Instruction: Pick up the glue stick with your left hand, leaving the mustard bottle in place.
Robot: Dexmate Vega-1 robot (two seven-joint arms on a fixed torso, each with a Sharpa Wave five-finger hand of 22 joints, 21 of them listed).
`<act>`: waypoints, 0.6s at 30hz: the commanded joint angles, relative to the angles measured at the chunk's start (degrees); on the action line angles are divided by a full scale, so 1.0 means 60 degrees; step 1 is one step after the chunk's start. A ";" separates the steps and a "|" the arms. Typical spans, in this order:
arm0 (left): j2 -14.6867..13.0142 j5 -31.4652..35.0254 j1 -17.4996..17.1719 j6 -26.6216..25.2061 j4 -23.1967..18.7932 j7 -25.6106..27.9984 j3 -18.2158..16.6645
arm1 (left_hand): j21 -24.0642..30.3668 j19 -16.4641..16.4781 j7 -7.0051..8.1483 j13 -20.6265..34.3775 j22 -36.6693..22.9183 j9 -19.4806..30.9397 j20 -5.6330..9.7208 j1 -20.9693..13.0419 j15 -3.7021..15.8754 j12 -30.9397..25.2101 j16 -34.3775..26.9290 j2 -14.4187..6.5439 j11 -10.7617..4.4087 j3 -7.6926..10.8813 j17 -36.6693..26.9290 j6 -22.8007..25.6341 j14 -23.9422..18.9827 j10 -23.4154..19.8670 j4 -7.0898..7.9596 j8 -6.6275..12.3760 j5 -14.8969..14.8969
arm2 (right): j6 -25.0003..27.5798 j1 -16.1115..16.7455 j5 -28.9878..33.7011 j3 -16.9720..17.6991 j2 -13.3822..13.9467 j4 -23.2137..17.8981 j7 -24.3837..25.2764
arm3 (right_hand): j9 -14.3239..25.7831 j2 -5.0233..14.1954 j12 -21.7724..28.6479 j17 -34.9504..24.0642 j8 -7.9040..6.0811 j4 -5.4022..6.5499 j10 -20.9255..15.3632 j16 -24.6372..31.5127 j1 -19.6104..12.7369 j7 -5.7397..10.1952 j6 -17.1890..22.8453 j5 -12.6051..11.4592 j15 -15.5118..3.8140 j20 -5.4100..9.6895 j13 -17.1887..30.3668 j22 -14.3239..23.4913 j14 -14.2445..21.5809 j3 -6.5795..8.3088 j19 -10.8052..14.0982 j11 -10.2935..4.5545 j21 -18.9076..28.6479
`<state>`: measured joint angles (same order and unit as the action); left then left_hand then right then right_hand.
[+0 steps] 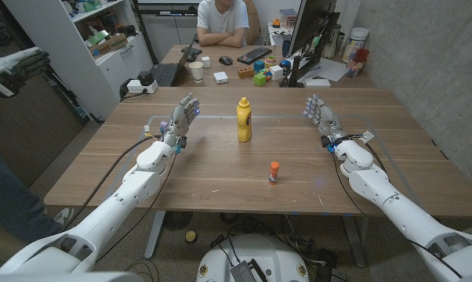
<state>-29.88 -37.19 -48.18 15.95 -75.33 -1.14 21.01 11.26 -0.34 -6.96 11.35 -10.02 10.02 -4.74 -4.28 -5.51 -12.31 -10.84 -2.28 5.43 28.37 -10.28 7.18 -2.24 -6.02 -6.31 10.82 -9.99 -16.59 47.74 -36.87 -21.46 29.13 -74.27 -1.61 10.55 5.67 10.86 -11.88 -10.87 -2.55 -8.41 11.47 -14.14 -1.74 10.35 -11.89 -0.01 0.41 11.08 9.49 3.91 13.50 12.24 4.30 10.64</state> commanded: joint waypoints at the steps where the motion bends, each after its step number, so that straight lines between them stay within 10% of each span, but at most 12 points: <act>1: -0.0149 0.0066 0.0008 -0.0206 -0.0118 0.0090 -0.0037 | 0.0037 0.0024 -0.0089 0.0033 -0.0047 0.0045 -0.0064 -0.0126 -0.0057 -0.0059 -0.0031 0.0004 -0.0012 0.0078 -0.0041 -0.0028 0.0027 -0.0053 -0.0028 0.0046 -0.0060 | 0.0036 -0.0123 0.0122 -0.0066 -0.0047 0.0056 0.0075 | 0.0048 -0.0015 0.0059 -0.0017 -0.0056 -0.0006 -0.0075 0.0041 -0.0062 0.0003 0.0065 -0.0050 -0.0001 -0.0016 0.0029 0.0042 0.0084 0.0058 0.0056 -0.0025 0.0066; 18: -0.0589 0.0442 -0.0382 -0.0059 -0.0855 0.0283 -0.0089 | -0.0002 -0.0059 -0.0061 0.0032 -0.0037 0.0050 -0.0251 -0.0588 -0.0077 -0.0002 -0.0001 -0.0094 -0.0020 0.0275 -0.0032 -0.0116 0.0094 0.0088 -0.0323 0.0041 -0.0049 | -0.0107 -0.0277 0.0238 -0.0129 -0.0206 0.0163 0.0139 | 0.0048 -0.0013 0.0068 -0.0021 -0.0058 -0.0015 -0.0076 0.0042 -0.0044 0.0011 0.0069 -0.0044 0.0005 -0.0030 0.0030 0.0042 0.0080 0.0064 0.0067 -0.0017 0.0065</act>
<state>-31.99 -35.75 -48.64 14.89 -77.45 -0.59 20.86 11.26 -0.75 -7.28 11.34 -10.01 10.02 -5.75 -6.76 -5.80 -12.31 -10.84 -2.81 5.11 29.74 -10.28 6.85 -1.95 -5.69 -7.68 10.81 -9.98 -16.62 46.62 -35.94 -21.99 28.38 -73.54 -1.03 10.54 5.68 10.86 -11.87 -10.87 -2.55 -8.41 11.47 -14.14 -1.74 10.34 -11.89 -0.01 0.41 11.07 9.48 3.90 13.50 12.24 4.30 10.64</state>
